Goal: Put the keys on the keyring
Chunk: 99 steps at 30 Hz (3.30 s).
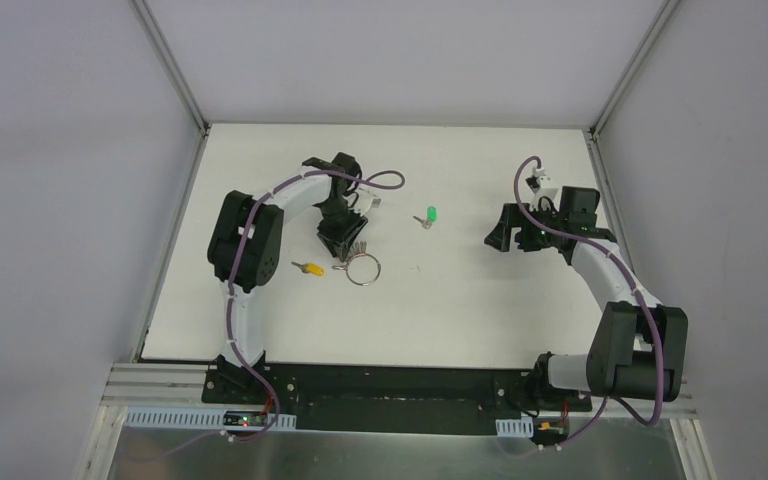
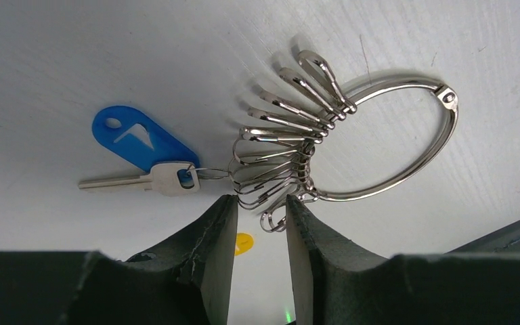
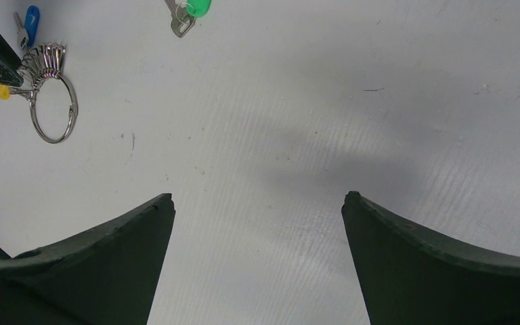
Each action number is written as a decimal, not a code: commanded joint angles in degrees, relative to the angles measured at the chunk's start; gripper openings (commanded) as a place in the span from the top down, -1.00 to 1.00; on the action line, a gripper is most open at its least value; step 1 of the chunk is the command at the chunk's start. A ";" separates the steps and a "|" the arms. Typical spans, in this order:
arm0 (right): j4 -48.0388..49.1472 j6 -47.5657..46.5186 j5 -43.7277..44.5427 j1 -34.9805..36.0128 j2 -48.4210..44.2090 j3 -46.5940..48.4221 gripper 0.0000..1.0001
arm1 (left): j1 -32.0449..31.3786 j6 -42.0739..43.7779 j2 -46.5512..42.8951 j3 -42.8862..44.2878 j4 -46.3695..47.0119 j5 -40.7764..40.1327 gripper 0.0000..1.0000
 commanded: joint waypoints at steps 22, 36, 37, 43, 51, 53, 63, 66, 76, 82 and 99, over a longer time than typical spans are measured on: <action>-0.39 -1.21 -1.00 -0.34 0.52 1.64 -0.96 | -3.00 -1.86 -2.79 -4.10 -1.02 -2.82 0.89; -0.53 -1.08 -1.39 -0.27 1.29 1.91 -0.96 | -3.00 -0.44 -7.92 -7.02 0.17 -0.33 1.00; -0.49 -1.04 -1.40 -0.27 1.31 1.93 -0.96 | -3.01 -0.42 -8.19 -7.44 0.34 -0.32 1.00; -0.69 -1.21 -1.36 -0.27 1.06 1.95 -0.96 | -3.00 -1.04 -7.58 -8.12 0.49 0.60 0.64; -0.89 -1.38 -1.26 -0.28 0.95 1.95 -0.96 | -3.00 -1.21 -5.85 -7.67 0.25 0.44 0.52; -0.90 -1.38 -1.30 -0.29 0.96 1.92 -0.96 | -3.00 -1.20 -5.66 -7.75 0.25 0.35 0.50; -0.93 -1.38 -1.37 -0.27 1.36 1.99 -0.96 | -3.00 -0.87 -5.80 -9.66 0.86 -0.42 0.46; -0.99 -1.38 -1.30 -0.27 1.23 1.99 -0.96 | -3.00 -1.09 -5.70 -9.86 0.80 -0.51 0.46; -0.98 -1.46 -1.38 -0.27 1.25 1.91 -0.96 | -3.00 -1.34 -5.49 -9.80 0.95 -1.01 0.59; -0.97 -1.44 -1.37 -0.27 1.23 1.93 -0.96 | -3.00 -1.25 -5.07 -9.29 0.50 -0.22 0.79; -1.11 -1.30 -1.74 -0.27 1.75 2.25 -0.96 | -3.00 1.11 -10.55 -9.55 -3.05 0.40 1.00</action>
